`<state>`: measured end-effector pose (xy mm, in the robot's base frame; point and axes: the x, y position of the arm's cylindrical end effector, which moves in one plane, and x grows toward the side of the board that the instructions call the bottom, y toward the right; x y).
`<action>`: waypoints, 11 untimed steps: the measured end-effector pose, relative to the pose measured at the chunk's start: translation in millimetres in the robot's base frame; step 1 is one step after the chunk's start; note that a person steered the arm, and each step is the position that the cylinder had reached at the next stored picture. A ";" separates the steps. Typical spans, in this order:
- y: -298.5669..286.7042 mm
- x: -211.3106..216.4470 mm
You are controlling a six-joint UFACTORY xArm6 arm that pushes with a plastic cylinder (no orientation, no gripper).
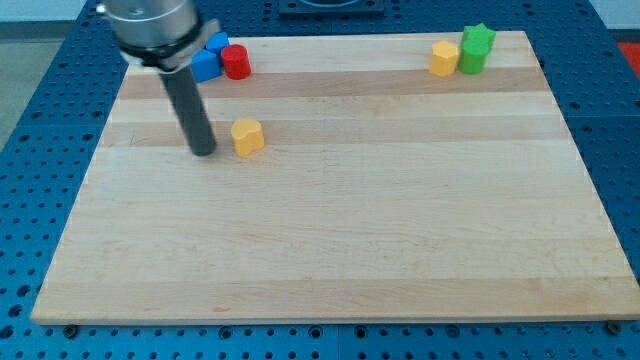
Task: Place the yellow heart to the left of yellow hexagon
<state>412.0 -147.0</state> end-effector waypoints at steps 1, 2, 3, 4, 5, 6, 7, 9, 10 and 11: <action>37.3 -0.4; 67.2 -12.3; 91.2 -34.5; 99.1 -62.2; 121.1 -74.2; 158.9 -75.7; 194.7 -86.6; 252.3 -101.5; 260.2 -115.7; 260.2 -121.6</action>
